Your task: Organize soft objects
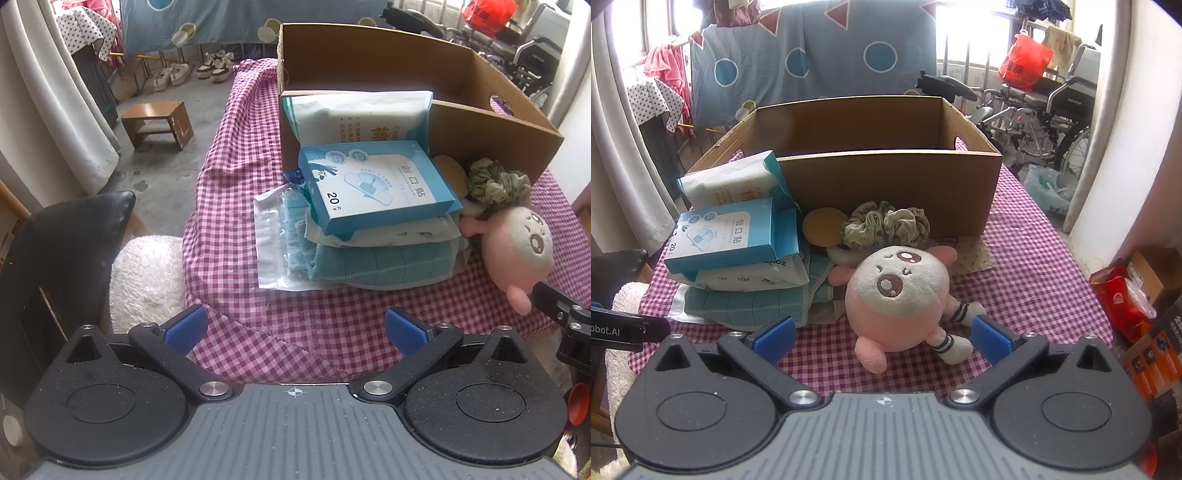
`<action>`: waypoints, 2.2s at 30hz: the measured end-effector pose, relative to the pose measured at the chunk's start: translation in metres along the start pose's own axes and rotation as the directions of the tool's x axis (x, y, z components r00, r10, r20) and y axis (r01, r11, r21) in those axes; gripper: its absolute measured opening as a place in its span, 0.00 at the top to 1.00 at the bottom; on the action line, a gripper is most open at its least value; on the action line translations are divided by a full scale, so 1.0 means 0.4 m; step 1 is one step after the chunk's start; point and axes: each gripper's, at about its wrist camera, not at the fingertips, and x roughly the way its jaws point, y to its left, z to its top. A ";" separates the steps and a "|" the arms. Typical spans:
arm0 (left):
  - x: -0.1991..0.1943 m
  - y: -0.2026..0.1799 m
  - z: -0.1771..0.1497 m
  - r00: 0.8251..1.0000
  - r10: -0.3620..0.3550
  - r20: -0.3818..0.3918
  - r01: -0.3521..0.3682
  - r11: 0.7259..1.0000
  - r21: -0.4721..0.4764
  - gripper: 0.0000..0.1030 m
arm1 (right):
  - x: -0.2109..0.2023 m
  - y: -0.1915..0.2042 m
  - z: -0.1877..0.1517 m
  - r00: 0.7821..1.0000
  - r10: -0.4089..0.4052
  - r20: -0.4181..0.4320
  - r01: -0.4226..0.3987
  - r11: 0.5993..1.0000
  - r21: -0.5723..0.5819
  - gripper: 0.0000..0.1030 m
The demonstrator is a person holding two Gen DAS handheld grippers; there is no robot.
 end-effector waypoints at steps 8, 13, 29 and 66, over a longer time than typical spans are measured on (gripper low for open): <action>0.002 0.002 -0.003 1.000 0.004 -0.003 -0.004 1.000 0.001 0.00 | 0.002 0.003 -0.003 1.000 0.002 -0.006 -0.002 1.000 -0.007 0.00; 0.002 0.005 -0.005 1.000 0.008 -0.003 -0.008 1.000 -0.003 0.00 | 0.002 0.004 -0.003 1.000 -0.001 -0.007 0.001 1.000 -0.010 0.00; -0.001 0.001 -0.003 1.000 0.016 0.000 -0.016 1.000 0.002 0.00 | 0.001 0.006 -0.005 1.000 -0.004 -0.007 0.004 1.000 -0.012 0.00; 0.012 -0.008 0.002 1.000 0.015 -0.007 -0.015 1.000 0.018 0.00 | -0.005 -0.003 -0.006 0.999 -0.015 0.036 0.015 1.000 0.000 0.00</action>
